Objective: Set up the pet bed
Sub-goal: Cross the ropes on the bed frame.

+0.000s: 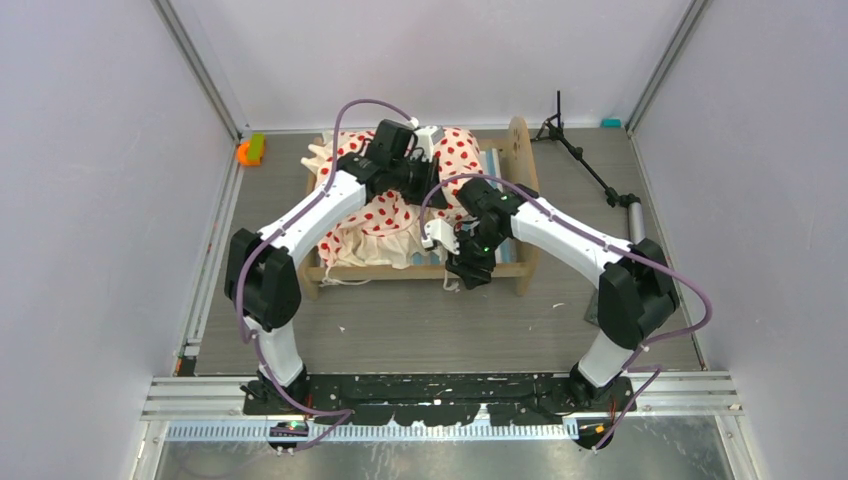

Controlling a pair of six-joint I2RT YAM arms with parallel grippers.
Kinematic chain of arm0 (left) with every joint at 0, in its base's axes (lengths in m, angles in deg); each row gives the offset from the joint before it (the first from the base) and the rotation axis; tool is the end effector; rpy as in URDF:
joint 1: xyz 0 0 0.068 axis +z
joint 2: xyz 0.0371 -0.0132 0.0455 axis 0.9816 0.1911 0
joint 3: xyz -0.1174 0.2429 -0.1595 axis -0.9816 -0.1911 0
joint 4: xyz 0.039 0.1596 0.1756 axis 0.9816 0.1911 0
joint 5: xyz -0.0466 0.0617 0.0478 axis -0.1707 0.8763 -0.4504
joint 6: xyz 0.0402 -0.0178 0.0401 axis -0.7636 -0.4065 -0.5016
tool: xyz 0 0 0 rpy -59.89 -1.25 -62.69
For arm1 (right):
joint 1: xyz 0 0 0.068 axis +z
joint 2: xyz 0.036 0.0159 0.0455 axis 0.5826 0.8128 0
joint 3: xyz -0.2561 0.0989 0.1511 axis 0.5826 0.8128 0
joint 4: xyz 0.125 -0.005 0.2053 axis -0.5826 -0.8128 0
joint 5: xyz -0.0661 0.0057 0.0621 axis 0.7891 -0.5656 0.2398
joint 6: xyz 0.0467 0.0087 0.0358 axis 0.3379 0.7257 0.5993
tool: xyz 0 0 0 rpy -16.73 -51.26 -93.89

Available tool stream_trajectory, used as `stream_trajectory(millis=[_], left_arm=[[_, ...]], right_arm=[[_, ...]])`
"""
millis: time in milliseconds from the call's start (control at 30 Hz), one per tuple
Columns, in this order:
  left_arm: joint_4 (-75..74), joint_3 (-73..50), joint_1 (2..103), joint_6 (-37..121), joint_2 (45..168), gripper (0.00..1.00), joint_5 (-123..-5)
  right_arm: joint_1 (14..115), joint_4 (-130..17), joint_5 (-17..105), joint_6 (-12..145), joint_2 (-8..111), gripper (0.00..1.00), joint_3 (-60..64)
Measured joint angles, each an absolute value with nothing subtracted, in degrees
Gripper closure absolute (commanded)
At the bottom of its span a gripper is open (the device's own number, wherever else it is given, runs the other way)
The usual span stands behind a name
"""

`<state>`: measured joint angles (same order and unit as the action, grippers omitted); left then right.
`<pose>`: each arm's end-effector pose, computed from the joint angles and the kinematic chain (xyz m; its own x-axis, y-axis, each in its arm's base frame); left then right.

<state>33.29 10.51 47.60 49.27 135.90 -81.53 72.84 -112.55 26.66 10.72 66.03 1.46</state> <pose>0.3403 -0.2298 0.3539 -0.7847 0.1293 -0.6063 0.5140 0.6824 -0.5198 0.2332 0.2003 0.2897 -0.0361 -0.8825 -0.4689 -0.9957 -0.0083 0.0922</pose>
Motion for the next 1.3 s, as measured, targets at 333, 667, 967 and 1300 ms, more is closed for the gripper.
stream_trajectory(millis=[333,667,967,1300], left_arm=[[33.4,10.5,47.1,49.3,136.2,1.00,-81.3],[33.5,10.5,45.3,49.2,136.2,1.00,-80.1],[33.5,10.5,44.9,49.2,136.2,1.00,-79.5],[33.5,10.5,44.5,49.2,136.6,1.00,-78.8]], right_arm=[[73.6,-111.5,28.1,10.9,66.7,0.46,1.9],[73.8,-110.3,27.6,11.9,60.1,0.43,3.4],[73.8,-109.9,27.6,12.4,58.6,0.44,3.6],[74.1,-108.4,28.6,12.5,63.2,0.47,4.3]])
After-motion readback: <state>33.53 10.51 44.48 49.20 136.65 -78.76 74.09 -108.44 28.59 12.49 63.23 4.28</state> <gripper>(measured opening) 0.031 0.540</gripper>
